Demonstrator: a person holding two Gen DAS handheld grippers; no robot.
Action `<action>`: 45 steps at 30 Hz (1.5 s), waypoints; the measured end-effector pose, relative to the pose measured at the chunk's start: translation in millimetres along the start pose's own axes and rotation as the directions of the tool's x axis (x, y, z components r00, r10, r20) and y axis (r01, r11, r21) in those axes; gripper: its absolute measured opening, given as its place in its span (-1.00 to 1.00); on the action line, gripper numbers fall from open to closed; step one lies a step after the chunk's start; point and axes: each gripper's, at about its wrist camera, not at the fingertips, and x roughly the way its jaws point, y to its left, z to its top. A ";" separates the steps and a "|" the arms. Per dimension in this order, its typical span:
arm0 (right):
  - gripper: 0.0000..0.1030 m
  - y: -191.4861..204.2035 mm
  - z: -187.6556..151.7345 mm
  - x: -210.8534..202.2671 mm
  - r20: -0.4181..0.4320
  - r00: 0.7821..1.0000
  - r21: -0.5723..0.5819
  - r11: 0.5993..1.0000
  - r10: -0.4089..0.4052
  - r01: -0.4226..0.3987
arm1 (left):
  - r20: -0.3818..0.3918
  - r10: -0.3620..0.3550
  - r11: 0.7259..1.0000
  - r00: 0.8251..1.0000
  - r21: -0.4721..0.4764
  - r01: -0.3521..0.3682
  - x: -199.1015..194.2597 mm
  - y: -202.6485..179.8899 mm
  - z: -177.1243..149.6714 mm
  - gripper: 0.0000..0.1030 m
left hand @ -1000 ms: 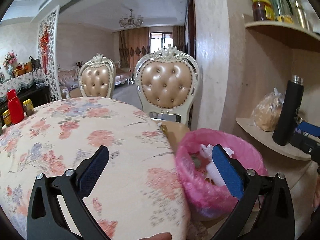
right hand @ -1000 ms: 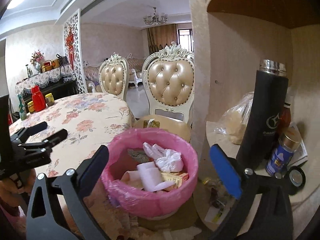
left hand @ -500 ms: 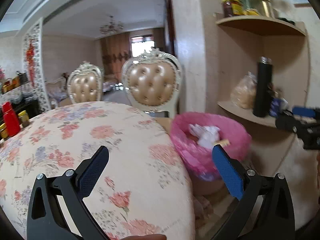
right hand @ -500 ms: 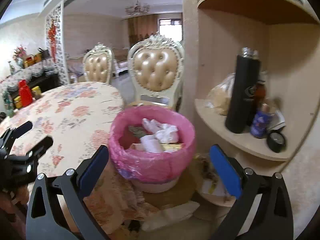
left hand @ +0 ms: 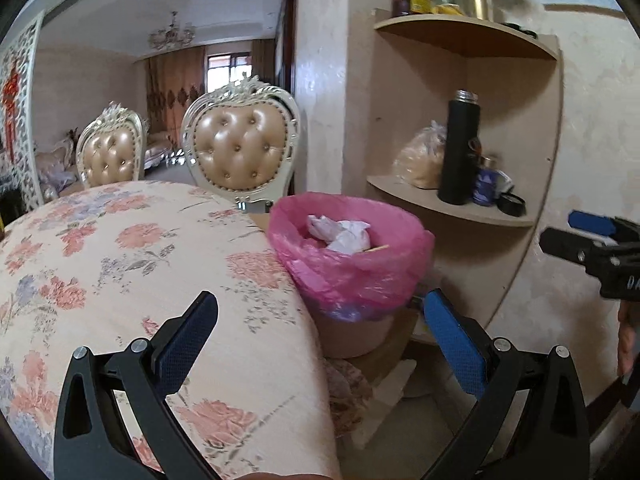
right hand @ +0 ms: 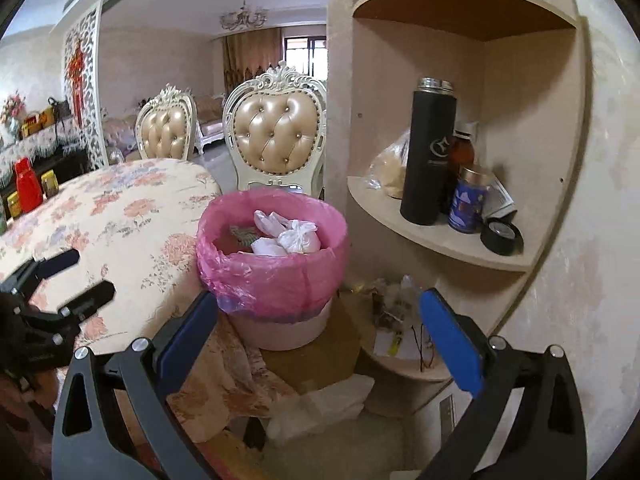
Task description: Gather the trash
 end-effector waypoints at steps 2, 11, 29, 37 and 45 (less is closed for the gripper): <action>0.91 1.4 -0.5 -3.1 0.009 1.000 -0.009 1.000 -0.004 0.005 | 0.003 0.005 1.000 1.000 0.023 -0.005 -0.9 -5.9 -2.5 0.88; 0.91 2.8 -12.1 -3.6 0.013 1.000 -0.014 1.000 0.006 -0.006 | 0.026 0.008 1.000 1.000 0.026 -0.009 -8.1 -6.5 -5.5 0.88; 0.91 12.6 -22.0 2.8 0.007 1.000 -0.047 0.999 0.021 -0.021 | 0.062 0.012 1.000 0.998 0.002 -0.013 -13.9 -1.8 -2.7 0.88; 0.91 15.5 -23.2 3.2 0.005 1.000 -0.048 0.998 0.026 -0.026 | 0.063 0.014 1.000 0.998 0.005 -0.015 -14.0 -2.3 -3.0 0.88; 0.91 20.3 -24.1 4.9 -0.005 0.999 -0.054 0.998 0.039 -0.039 | 0.063 0.014 1.000 0.998 0.010 -0.014 -13.6 -3.0 -3.3 0.88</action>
